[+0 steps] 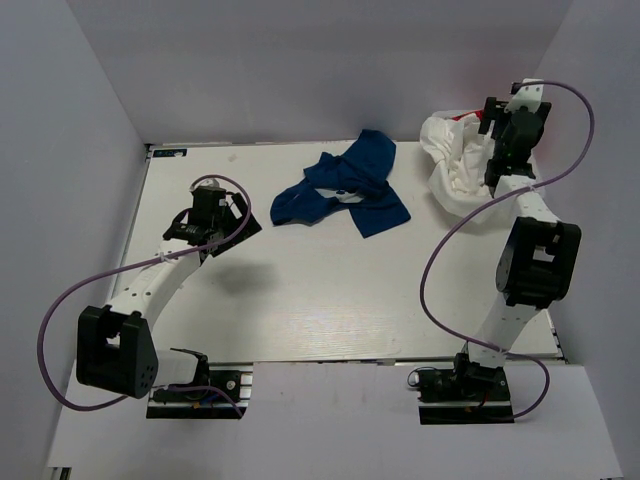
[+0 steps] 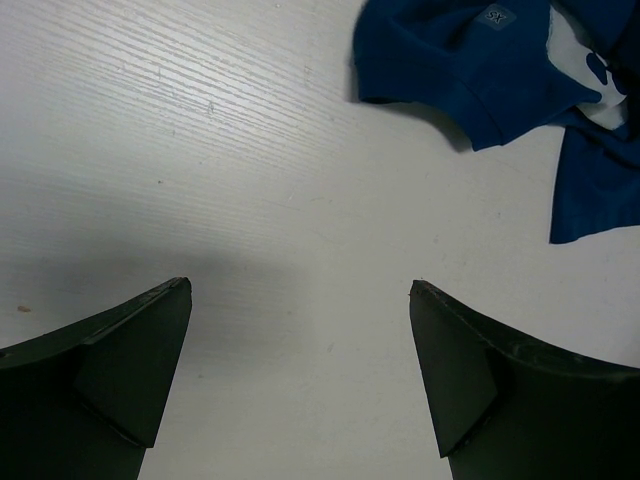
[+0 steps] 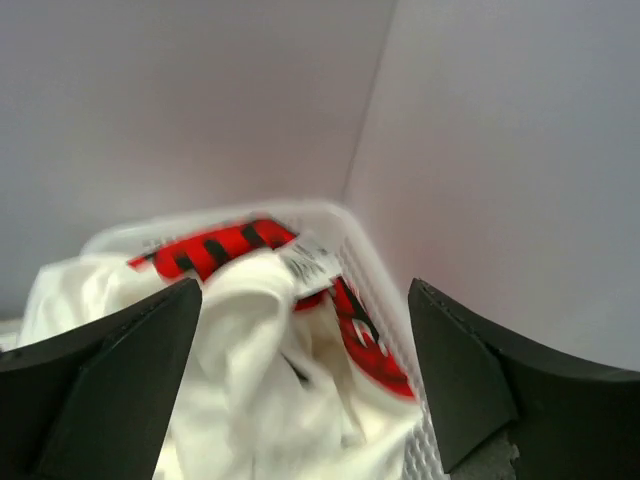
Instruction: Fold and stack the t-shirts
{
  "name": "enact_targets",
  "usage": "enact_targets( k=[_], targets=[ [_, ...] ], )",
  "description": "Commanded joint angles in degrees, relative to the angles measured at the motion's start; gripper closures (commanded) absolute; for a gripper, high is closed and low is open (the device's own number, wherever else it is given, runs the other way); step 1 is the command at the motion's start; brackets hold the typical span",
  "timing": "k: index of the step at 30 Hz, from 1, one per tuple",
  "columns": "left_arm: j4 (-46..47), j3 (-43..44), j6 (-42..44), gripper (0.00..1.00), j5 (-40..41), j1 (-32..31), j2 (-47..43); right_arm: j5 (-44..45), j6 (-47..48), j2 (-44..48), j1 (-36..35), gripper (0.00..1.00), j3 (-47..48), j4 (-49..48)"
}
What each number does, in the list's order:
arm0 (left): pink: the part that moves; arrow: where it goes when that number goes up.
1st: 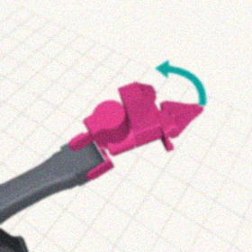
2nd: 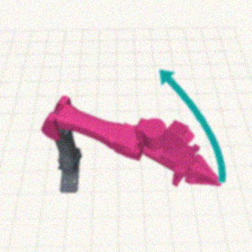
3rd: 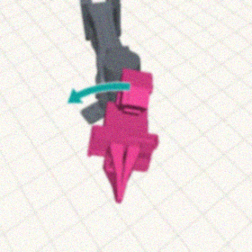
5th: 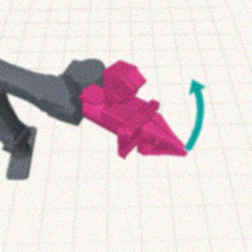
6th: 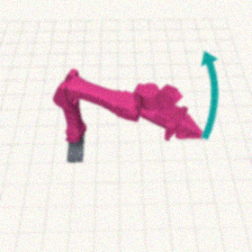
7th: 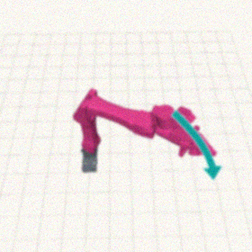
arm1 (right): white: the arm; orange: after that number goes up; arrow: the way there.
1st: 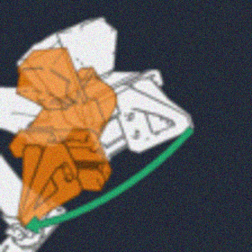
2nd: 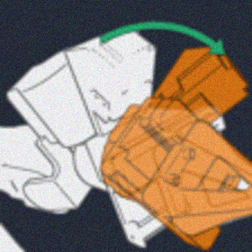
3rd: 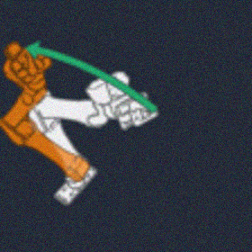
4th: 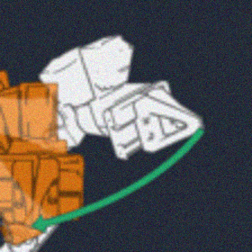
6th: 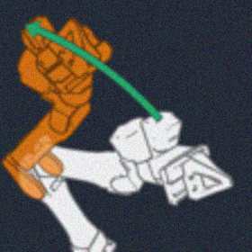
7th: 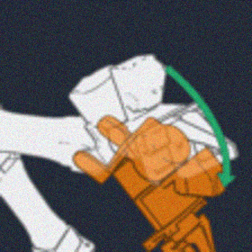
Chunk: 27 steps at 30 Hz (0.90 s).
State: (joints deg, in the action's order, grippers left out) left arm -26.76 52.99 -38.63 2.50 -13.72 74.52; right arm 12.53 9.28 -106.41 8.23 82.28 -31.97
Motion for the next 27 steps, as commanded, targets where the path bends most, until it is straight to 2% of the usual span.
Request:
enact_targets(
  k=[1,4,7,12,15,16,17,18,20,21,22,23,24,27],
  targets=[
    [0.0,1.1,0.2,0.00,-0.5,0.2,0.1,3.7,-6.5,5.9,0.1,0.10,8.6,11.1],
    [-0.6,1.1,0.2,0.00,-1.1,0.2,0.1,-3.8,-3.7,5.9,-0.7,0.10,14.8,23.0],
    [1.0,0.6,0.2,0.00,-2.2,0.2,0.1,-14.2,-3.6,8.4,-1.3,0.10,15.0,27.5],
    [1.0,0.8,0.8,0.00,-2.8,0.2,1.3,-17.6,-3.8,10.3,-2.5,0.10,12.2,31.0],
    [-0.2,1.3,1.9,0.00,-2.8,0.2,1.9,-19.7,-4.1,8.2,-3.0,0.10,13.1,31.9],
    [-0.2,1.8,1.9,0.00,-2.8,0.2,1.9,-19.7,-4.3,5.5,-3.0,0.10,14.6,33.6],
    [-0.7,1.9,1.9,0.00,-2.8,0.2,1.9,-19.8,-4.4,4.1,-2.8,0.23,15.4,33.5],
    [-0.7,1.9,1.9,0.00,-2.8,0.2,1.9,-20.3,-4.4,1.1,-2.9,0.28,16.5,33.9],
    [-0.7,1.2,1.9,0.00,-2.8,0.2,1.9,-19.6,-3.8,-5.6,-2.8,0.28,24.4,37.9],
    [-0.7,1.2,1.9,0.00,-2.8,0.2,1.9,-19.2,-3.7,-11.2,-2.6,0.28,34.3,39.7],
    [-0.7,1.2,1.9,0.00,-2.8,0.2,1.9,-18.7,-4.4,-14.3,-2.4,0.30,37.7,41.2],
    [-0.7,0.7,1.9,0.00,-2.8,0.2,1.9,-16.4,-5.1,-22.4,-2.4,0.32,40.7,45.4],
    [-0.7,0.7,1.9,0.00,-2.8,-0.3,1.9,-15.5,-5.7,-24.5,-2.2,0.33,46.0,46.0],
    [-1.3,0.2,1.9,0.00,-2.8,-0.3,1.9,-9.4,-10.3,-31.0,-1.5,0.40,49.1,44.0]
  ],
)
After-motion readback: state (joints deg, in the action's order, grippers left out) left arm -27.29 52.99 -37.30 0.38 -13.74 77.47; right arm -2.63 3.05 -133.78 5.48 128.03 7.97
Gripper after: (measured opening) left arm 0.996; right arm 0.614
